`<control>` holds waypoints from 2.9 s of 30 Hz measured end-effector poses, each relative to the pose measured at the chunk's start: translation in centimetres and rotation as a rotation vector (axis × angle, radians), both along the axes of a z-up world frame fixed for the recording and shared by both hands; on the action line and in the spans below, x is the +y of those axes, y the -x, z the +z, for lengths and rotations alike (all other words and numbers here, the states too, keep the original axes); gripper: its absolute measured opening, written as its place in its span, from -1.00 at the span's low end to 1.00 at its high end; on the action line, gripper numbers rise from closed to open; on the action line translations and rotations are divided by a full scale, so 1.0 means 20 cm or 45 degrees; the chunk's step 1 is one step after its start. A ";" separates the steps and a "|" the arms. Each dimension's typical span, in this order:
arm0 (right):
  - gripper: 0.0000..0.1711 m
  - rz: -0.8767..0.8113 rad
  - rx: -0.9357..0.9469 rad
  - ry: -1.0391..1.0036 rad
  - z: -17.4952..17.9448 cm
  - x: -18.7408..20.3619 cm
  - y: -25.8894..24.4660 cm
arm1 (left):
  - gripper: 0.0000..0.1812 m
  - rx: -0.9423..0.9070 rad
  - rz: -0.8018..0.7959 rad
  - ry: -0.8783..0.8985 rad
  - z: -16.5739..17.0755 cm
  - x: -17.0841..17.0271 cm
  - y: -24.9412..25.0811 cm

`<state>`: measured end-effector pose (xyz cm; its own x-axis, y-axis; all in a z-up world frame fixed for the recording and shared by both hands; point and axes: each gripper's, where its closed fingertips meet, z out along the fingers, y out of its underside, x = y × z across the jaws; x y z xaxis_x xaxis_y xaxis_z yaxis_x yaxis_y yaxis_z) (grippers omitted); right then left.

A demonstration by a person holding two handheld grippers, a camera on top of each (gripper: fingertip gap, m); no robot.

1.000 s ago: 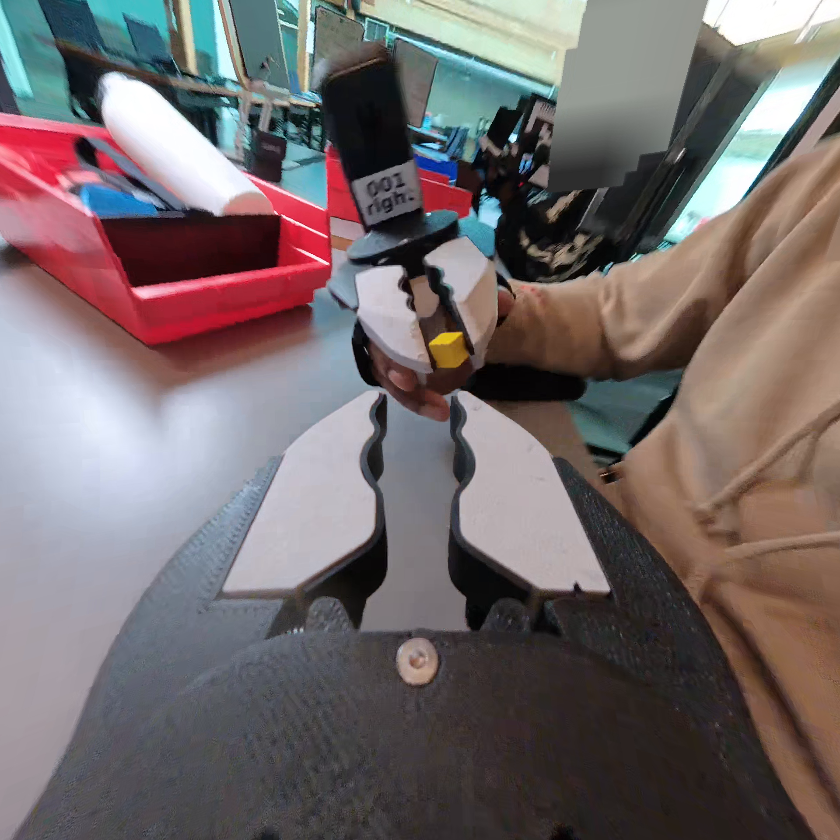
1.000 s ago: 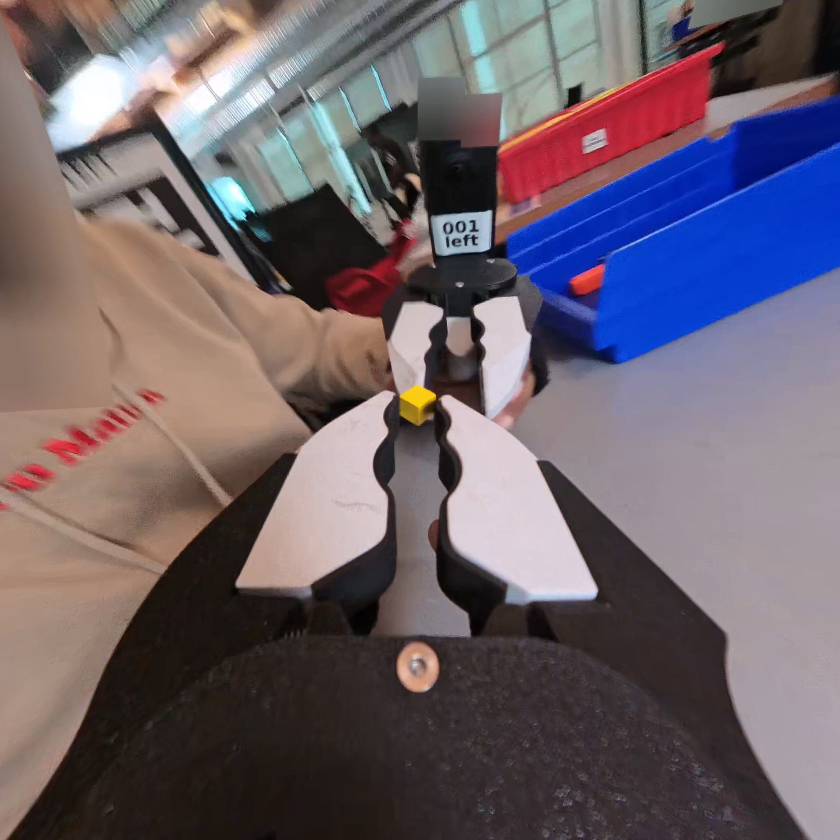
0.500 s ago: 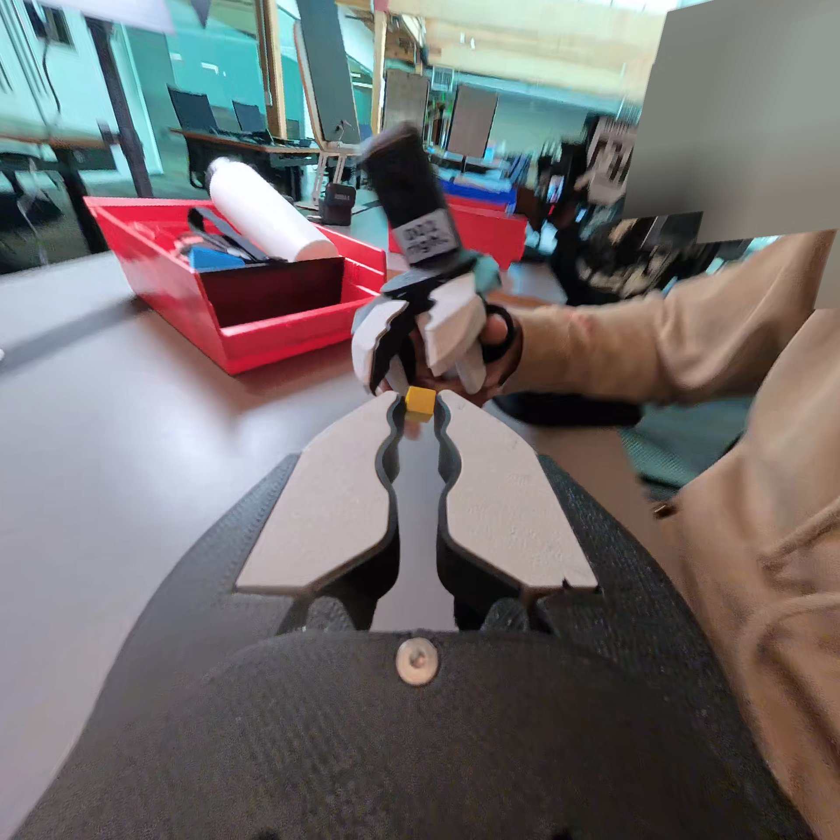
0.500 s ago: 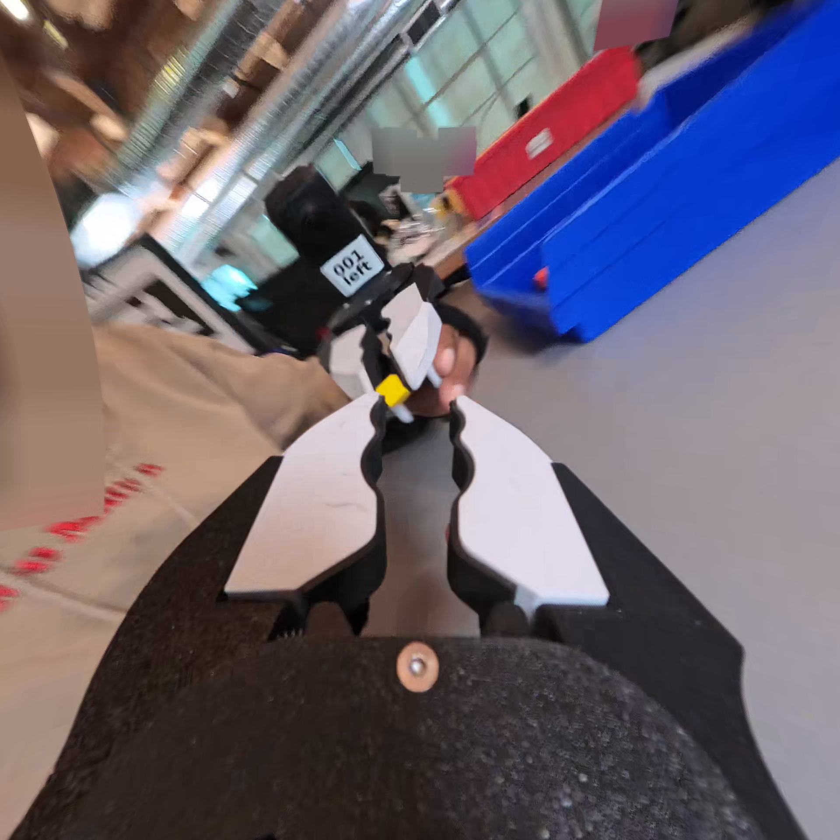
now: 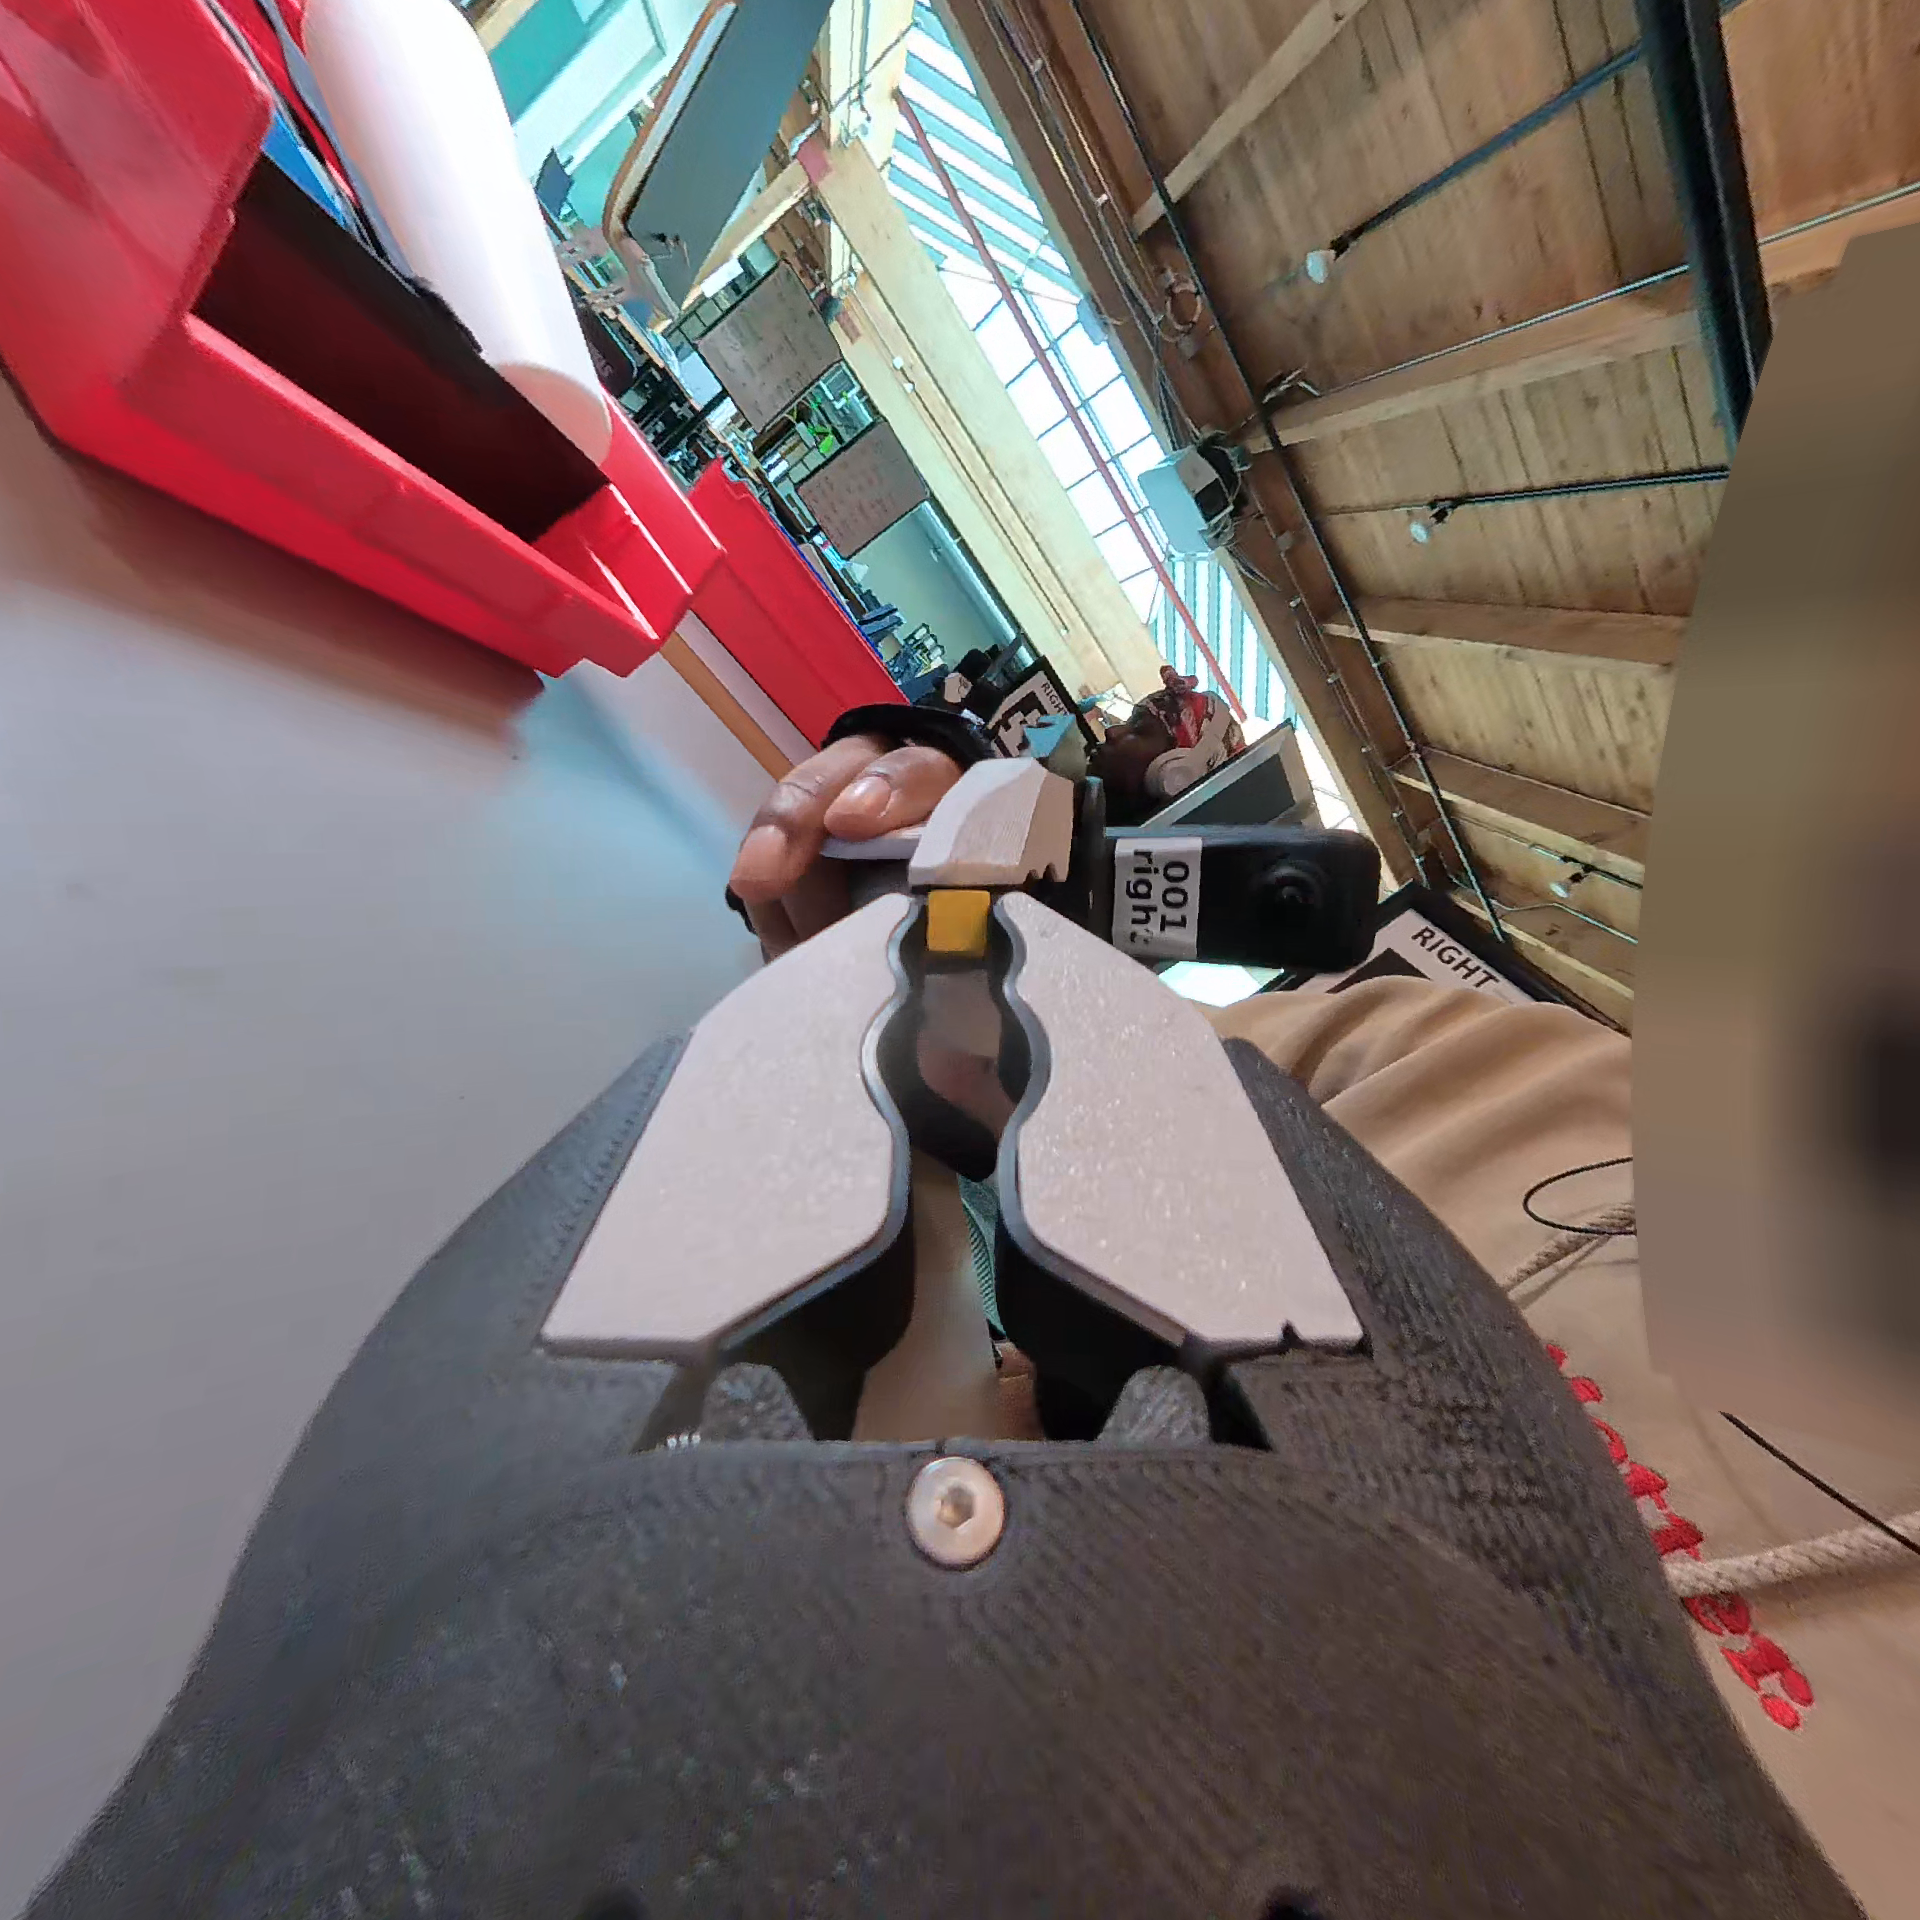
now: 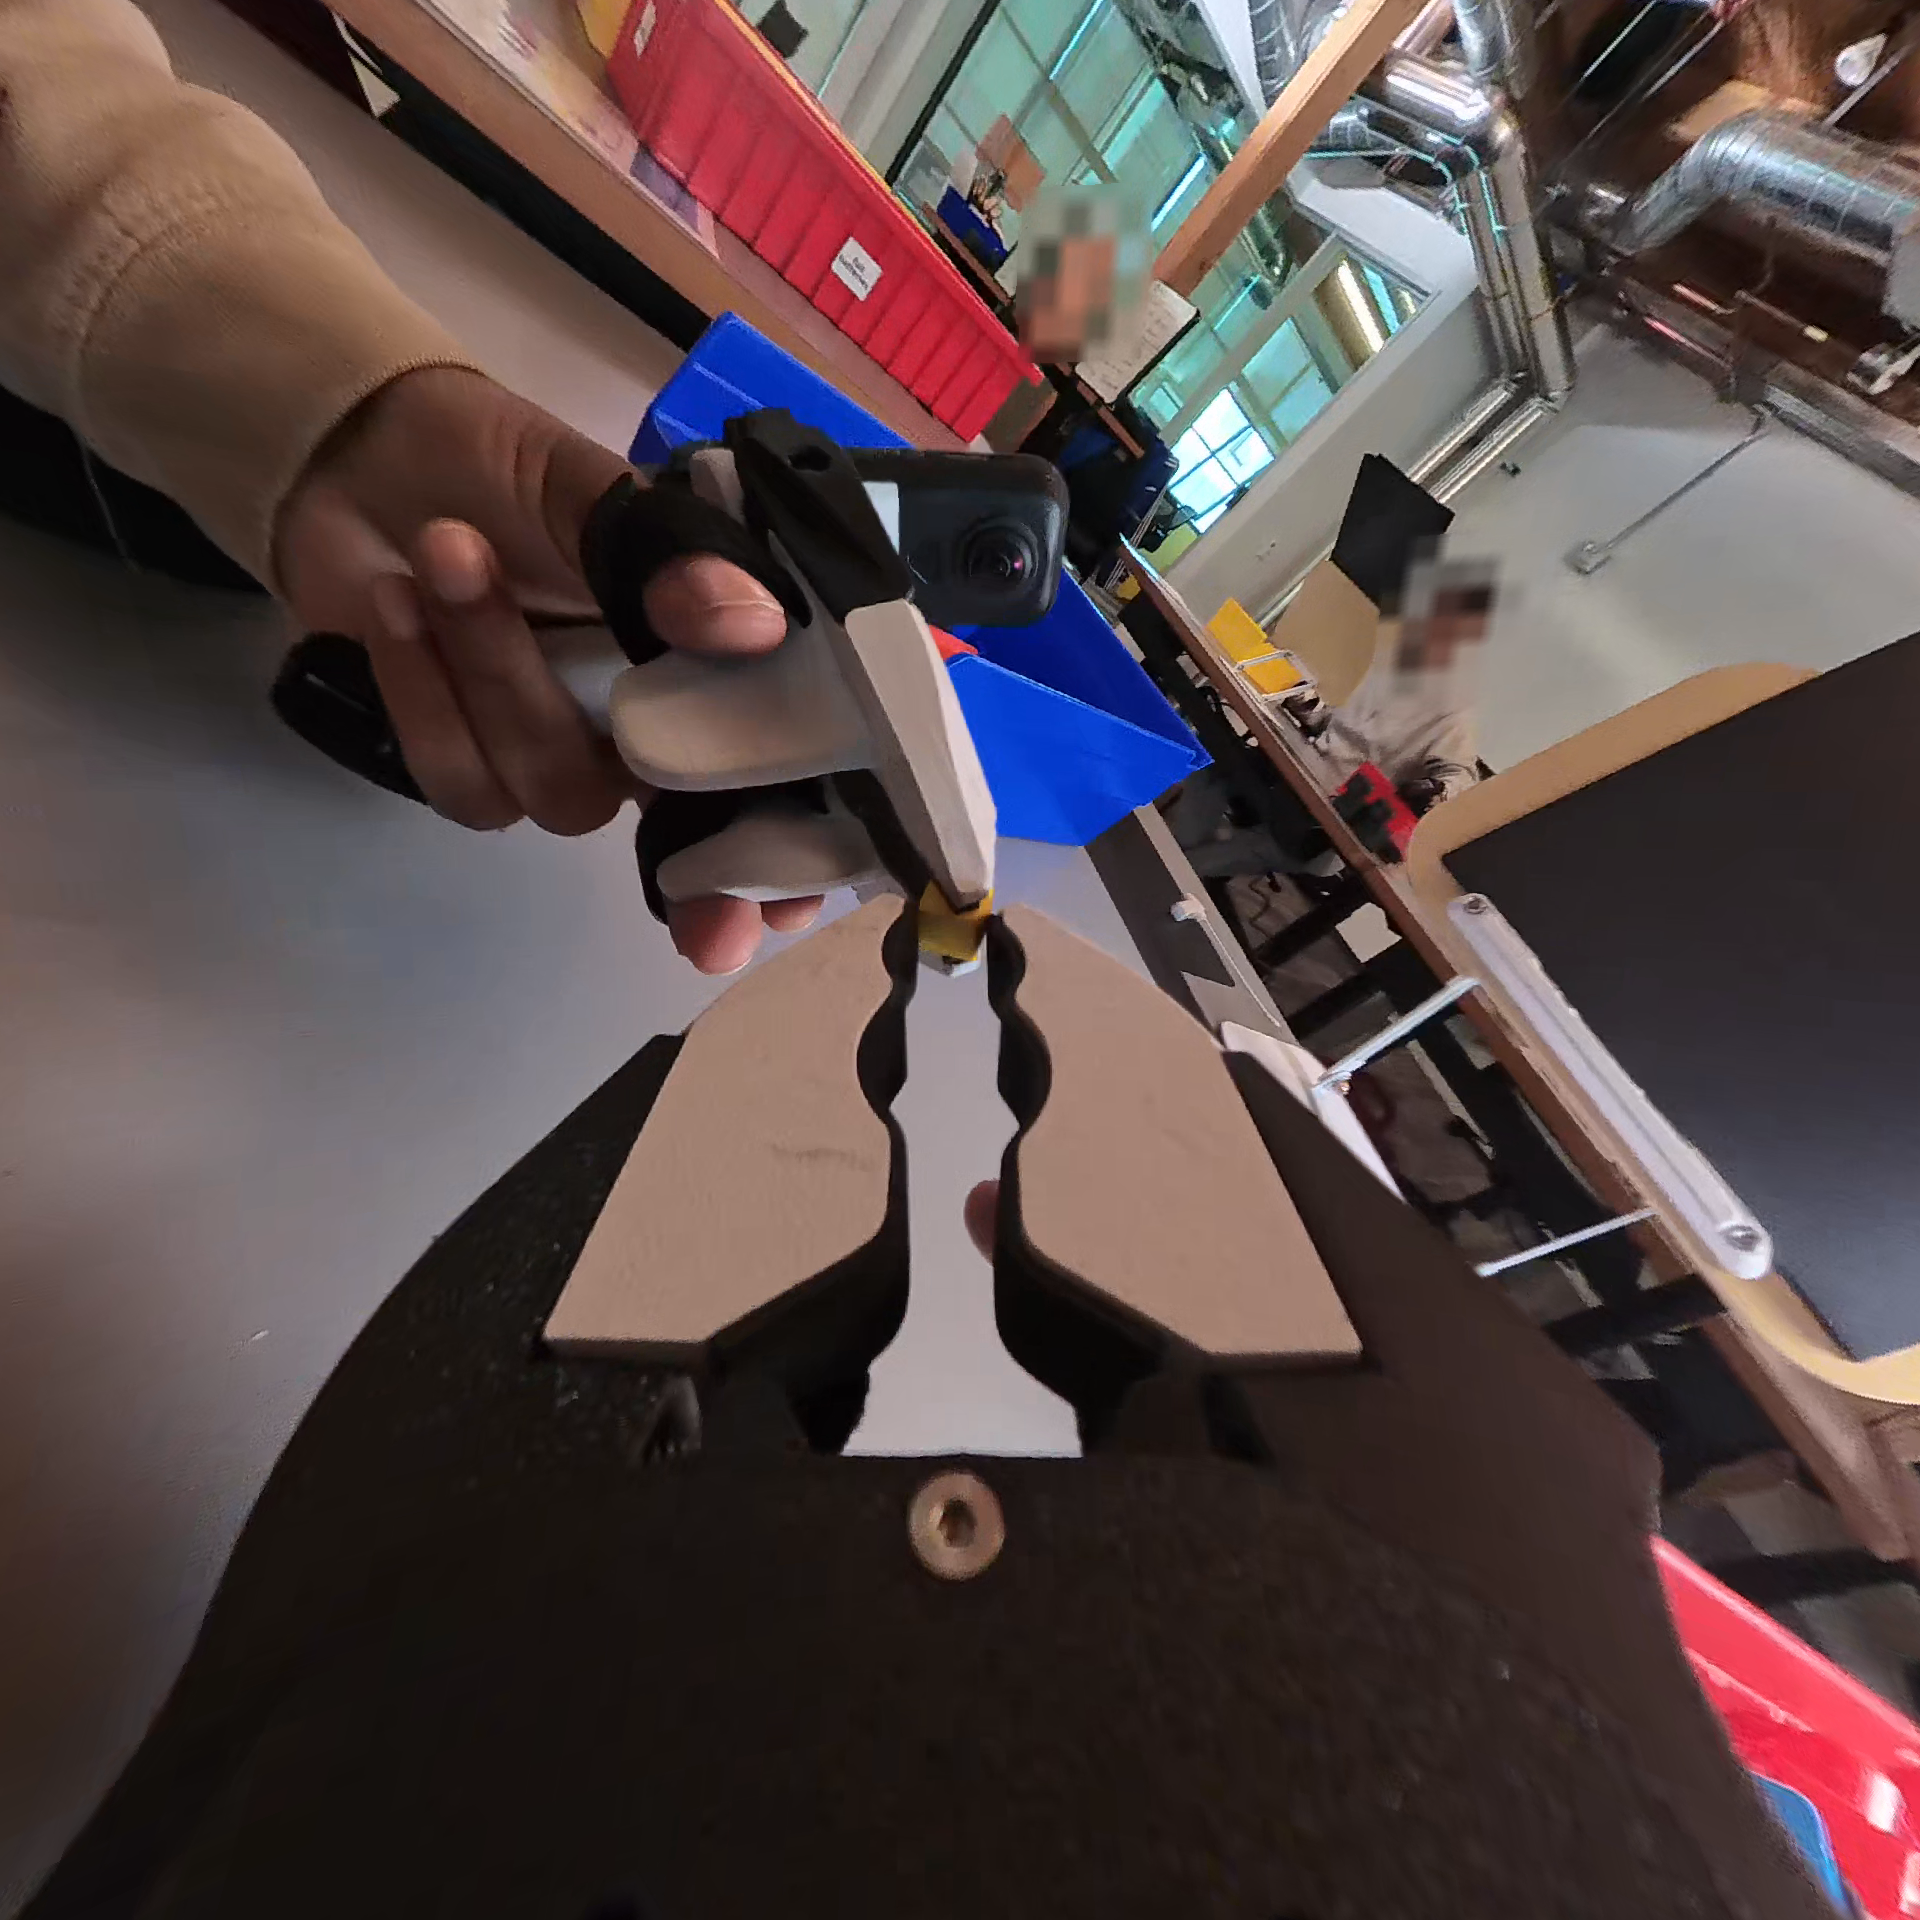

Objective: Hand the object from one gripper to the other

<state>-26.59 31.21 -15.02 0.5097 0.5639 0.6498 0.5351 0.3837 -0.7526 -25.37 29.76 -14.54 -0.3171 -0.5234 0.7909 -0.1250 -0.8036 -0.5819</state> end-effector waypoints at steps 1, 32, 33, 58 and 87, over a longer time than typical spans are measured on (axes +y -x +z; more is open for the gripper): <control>-0.87 0.013 0.032 0.036 0.00 0.00 0.00 | -0.88 -0.008 0.001 -0.020 0.01 0.00 0.00; -0.72 0.195 0.309 0.605 -0.07 0.01 -0.06 | -0.87 0.285 0.129 -0.697 -0.12 0.08 0.04; -0.70 0.172 0.189 0.472 -0.08 0.00 -0.05 | -0.87 0.284 0.096 -0.596 -0.12 0.07 0.03; -0.87 -0.917 0.243 0.704 0.20 0.74 -1.33 | -0.65 0.322 0.527 -1.084 -0.05 0.30 0.11; -0.89 -0.359 0.670 0.604 0.06 0.16 -0.66 | -0.71 0.721 1.127 -1.167 0.23 1.02 0.67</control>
<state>-13.46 34.33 -13.81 0.8512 0.5248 0.0018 0.0898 -0.1421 -0.9858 -38.76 50.25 -10.04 0.6316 -0.7747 -0.0307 -0.1737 -0.1028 -0.9794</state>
